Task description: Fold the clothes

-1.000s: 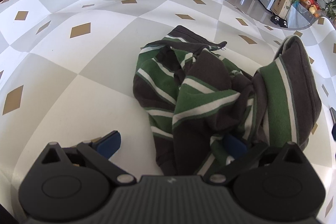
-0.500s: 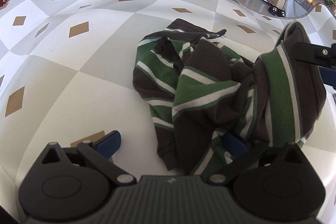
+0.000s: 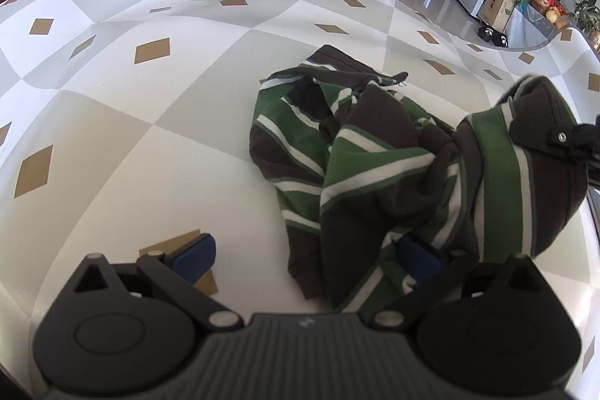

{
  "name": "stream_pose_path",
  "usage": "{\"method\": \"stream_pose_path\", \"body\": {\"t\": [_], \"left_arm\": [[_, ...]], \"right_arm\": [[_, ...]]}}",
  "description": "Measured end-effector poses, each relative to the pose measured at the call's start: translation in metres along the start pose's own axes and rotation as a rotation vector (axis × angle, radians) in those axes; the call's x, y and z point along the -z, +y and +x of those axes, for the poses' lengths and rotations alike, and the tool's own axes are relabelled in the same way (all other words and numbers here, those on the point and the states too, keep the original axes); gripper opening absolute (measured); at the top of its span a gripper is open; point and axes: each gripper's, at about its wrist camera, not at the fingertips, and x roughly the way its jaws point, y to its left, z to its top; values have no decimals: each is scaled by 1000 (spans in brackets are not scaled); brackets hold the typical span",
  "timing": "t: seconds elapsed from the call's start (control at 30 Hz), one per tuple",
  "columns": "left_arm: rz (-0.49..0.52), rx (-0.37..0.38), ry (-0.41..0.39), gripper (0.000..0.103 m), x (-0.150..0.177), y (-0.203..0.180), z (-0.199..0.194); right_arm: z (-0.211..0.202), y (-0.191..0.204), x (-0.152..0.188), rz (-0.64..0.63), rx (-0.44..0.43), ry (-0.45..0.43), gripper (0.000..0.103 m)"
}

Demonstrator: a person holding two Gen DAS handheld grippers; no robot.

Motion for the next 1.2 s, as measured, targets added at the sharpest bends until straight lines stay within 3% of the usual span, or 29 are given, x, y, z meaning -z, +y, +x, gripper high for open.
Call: {"method": "stream_pose_path", "body": {"t": [0.23, 0.43, 0.77, 0.93, 1.0, 1.2], "left_arm": [[-36, 11, -87, 103, -10, 8, -23], [-76, 35, -121, 103, -14, 14, -34], [-29, 71, -122, 103, -9, -1, -38], [32, 83, -80, 103, -3, -12, -28], [43, 66, -50, 103, 0, -14, -20], [68, -83, 35, 103, 9, -8, 0]], "right_arm": [[-34, 26, 21, -143, -12, -18, 5], [-45, 48, 55, -203, -40, 29, 5], [-32, 75, 117, -266, -62, 176, 6], [-29, 77, 125, -254, -76, 216, 13], [-31, 75, 122, -233, -86, 217, 26], [-47, 63, 108, -154, -91, 188, 32]]}}
